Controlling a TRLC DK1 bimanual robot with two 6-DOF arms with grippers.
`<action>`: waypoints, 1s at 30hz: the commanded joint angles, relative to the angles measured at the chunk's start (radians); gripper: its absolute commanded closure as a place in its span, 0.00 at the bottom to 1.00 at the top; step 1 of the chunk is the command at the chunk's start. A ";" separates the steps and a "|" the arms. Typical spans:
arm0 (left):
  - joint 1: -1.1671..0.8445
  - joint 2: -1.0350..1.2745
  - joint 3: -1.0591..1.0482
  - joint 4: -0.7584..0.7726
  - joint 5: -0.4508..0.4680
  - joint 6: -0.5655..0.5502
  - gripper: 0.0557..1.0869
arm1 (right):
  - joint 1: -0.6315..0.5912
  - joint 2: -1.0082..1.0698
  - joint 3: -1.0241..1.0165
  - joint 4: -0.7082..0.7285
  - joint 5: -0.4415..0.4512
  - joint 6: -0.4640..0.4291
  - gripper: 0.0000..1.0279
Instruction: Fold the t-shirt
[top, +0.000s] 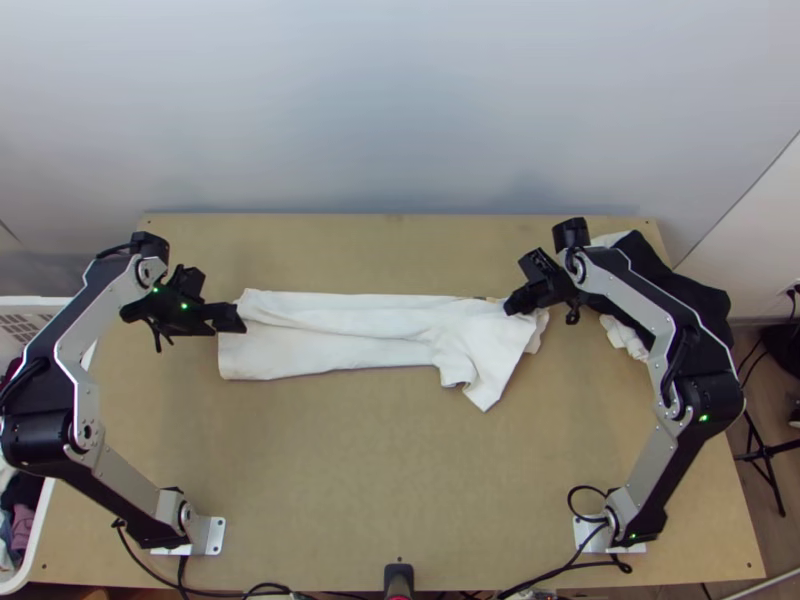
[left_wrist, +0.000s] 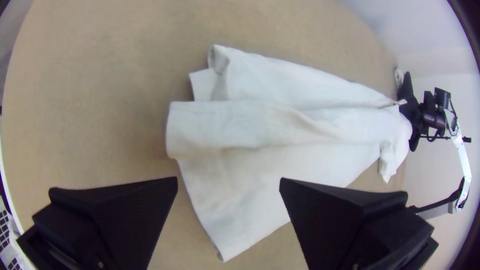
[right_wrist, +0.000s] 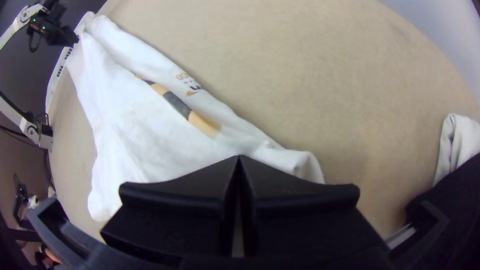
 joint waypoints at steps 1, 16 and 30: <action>0.000 0.034 0.003 0.043 0.011 -0.024 0.04 | 0.029 -0.020 -0.005 -0.018 -0.001 -0.003 0.97; -0.029 0.136 0.007 0.102 0.013 -0.040 0.04 | 0.055 -0.060 -0.041 -0.032 -0.001 -0.002 0.97; -0.056 0.159 0.041 0.079 0.070 -0.092 0.18 | 0.084 -0.090 -0.101 -0.035 -0.001 -0.002 0.97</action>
